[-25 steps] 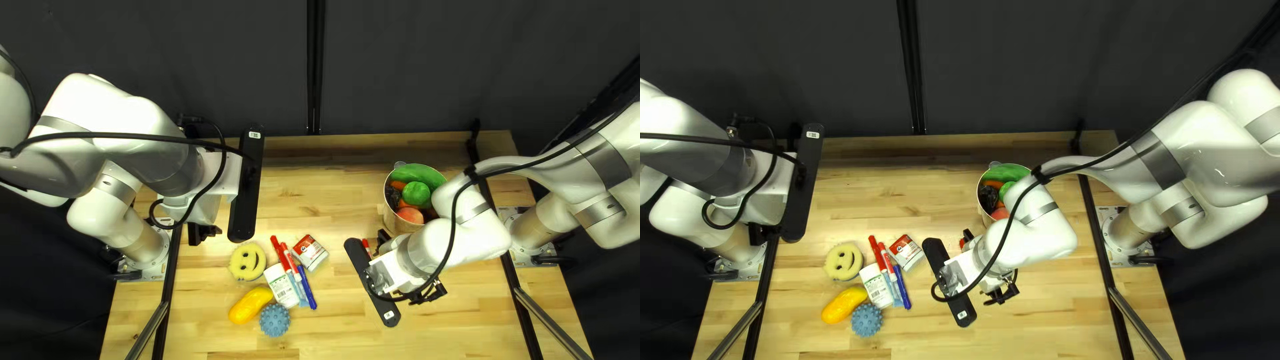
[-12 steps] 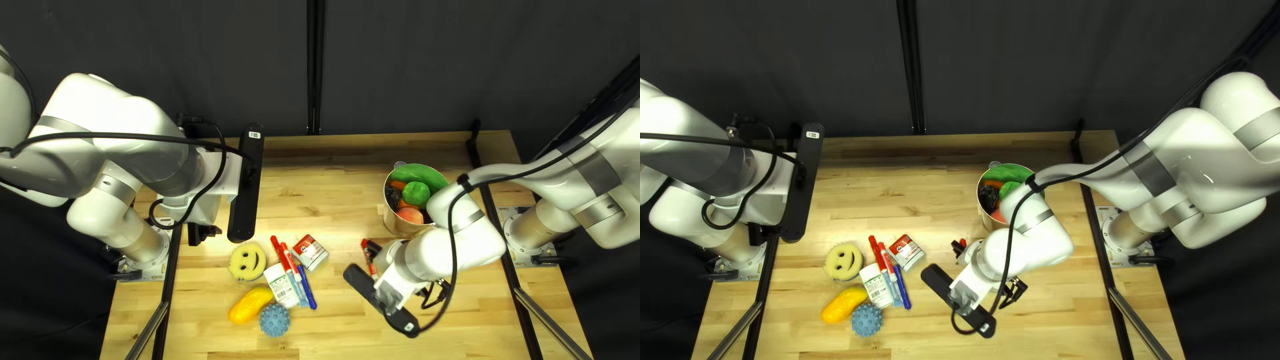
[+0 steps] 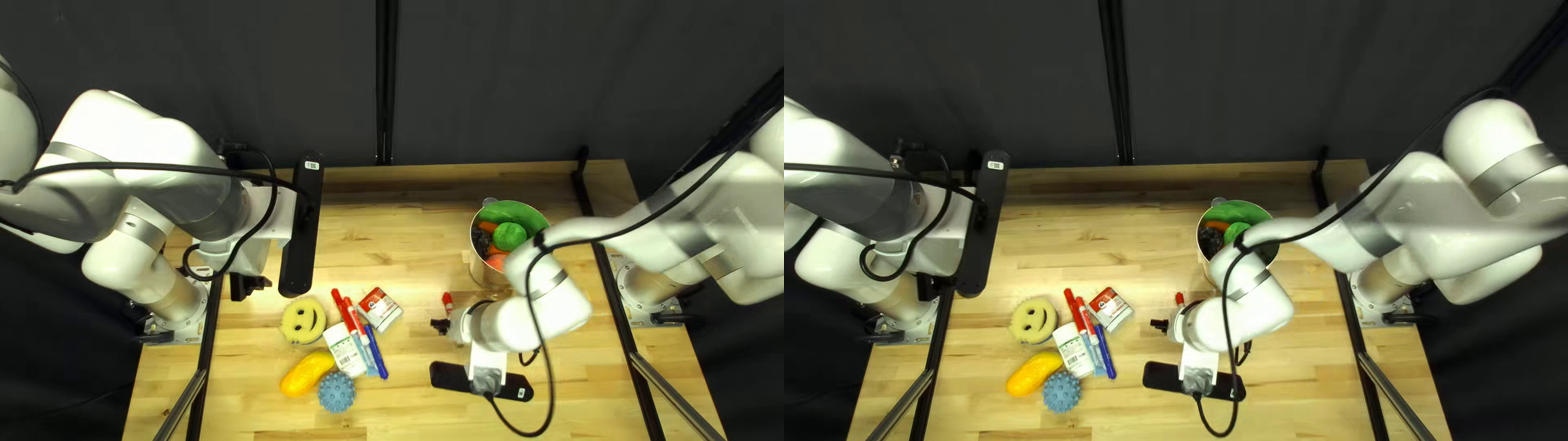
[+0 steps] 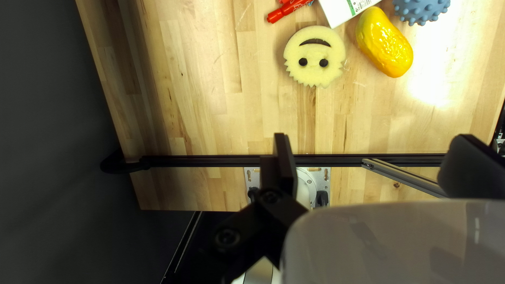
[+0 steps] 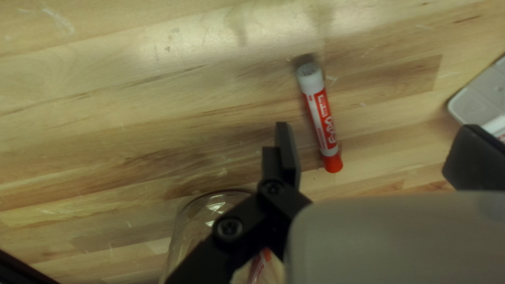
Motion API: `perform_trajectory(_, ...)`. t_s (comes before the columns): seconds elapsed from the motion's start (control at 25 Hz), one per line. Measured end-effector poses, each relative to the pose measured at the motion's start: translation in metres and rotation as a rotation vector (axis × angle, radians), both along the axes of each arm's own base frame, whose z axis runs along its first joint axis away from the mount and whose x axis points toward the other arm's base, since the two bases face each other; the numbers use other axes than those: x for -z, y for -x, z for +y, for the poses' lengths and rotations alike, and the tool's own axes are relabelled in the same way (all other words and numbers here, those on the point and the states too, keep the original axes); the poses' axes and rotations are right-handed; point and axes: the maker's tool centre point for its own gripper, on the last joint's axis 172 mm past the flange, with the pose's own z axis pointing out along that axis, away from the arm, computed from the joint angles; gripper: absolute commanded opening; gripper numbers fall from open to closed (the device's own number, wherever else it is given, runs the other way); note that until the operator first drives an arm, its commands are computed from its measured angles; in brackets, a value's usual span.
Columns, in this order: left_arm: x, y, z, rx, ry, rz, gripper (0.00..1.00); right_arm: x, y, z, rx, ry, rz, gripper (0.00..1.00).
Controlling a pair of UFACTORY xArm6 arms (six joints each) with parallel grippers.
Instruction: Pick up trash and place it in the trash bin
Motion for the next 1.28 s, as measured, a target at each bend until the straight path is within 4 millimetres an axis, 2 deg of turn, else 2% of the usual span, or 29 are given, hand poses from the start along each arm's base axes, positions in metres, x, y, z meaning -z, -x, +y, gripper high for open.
perform_trajectory(0.56,0.000,0.000,0.000,0.000,0.000,0.000,1.00,0.015,0.001,-0.013,-0.020,0.025,0.033,0.97)
perform_trajectory(0.72,0.000,0.000,0.000,0.000,0.000,0.000,1.00,0.022,0.003,-0.020,-0.021,0.016,0.040,0.88)
perform_trajectory(0.8,0.000,0.000,0.000,0.000,0.000,0.000,1.00,0.022,0.005,-0.023,-0.019,0.010,0.039,0.81)
perform_trajectory(0.84,0.000,0.000,0.000,0.000,0.000,0.000,1.00,0.023,0.005,-0.024,-0.017,0.007,0.038,0.61)
perform_trajectory(0.88,0.000,0.000,0.000,0.000,0.000,0.000,1.00,0.023,0.006,-0.025,-0.015,0.005,0.038,0.12)
perform_trajectory(0.92,0.000,0.000,0.000,0.000,0.000,0.000,1.00,0.024,0.006,-0.026,-0.014,0.002,0.038,0.02)
perform_trajectory(1.28,0.000,0.000,0.000,0.000,0.000,0.000,1.00,0.027,0.002,-0.026,-0.017,-0.013,0.049,0.01)
